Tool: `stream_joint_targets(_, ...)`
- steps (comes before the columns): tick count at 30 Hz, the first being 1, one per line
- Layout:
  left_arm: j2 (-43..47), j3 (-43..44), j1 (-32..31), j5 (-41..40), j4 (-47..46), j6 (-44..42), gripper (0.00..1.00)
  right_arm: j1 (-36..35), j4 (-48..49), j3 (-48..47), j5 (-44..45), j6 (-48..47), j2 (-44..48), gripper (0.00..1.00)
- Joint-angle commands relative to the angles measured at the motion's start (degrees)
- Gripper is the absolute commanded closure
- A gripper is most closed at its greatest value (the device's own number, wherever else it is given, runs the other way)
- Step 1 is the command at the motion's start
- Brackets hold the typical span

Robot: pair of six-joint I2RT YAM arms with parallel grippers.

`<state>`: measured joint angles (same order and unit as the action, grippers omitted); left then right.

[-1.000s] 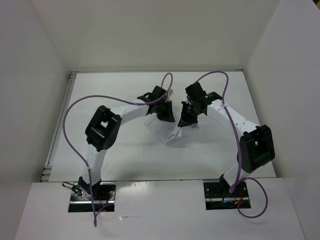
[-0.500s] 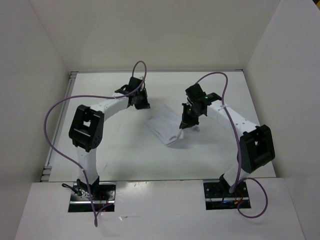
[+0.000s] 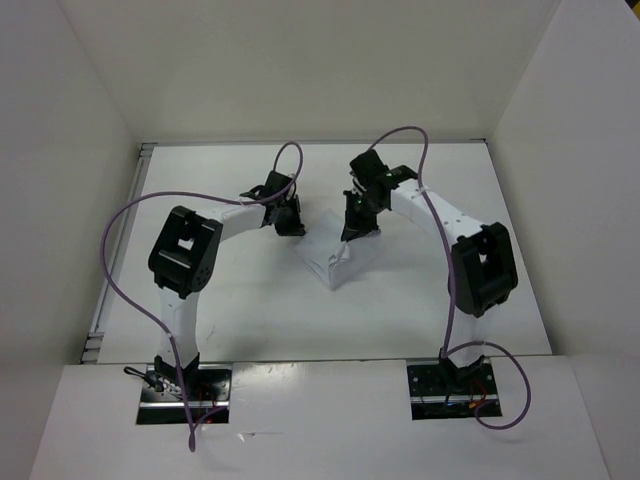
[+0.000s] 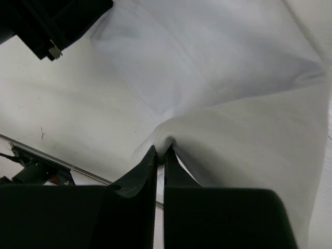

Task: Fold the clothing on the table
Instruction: Fold the skirt

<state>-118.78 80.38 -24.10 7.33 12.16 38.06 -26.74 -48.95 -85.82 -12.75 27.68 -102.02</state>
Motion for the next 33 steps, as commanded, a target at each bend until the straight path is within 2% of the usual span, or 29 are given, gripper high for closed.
stream_joint_targets(1, 0.8, -3.4, -0.8, 2.9, 0.7, 1.2, 0.96, -2.2, 2.0, -4.4, -2.5, -1.3, -4.2, 1.00)
stream_joint_targets(12, 3.8, -6.8, -1.3, 4.3, 0.5, 1.8, 0.96, -3.2, 6.1, -13.0, -8.3, -0.8, -16.2, 1.00)
stream_joint_targets(33, 4.3, -6.8, -1.3, 5.9, 1.0, 0.2, 0.96, -4.8, 5.0, -25.0, -9.8, 0.8, -27.0, 1.00)
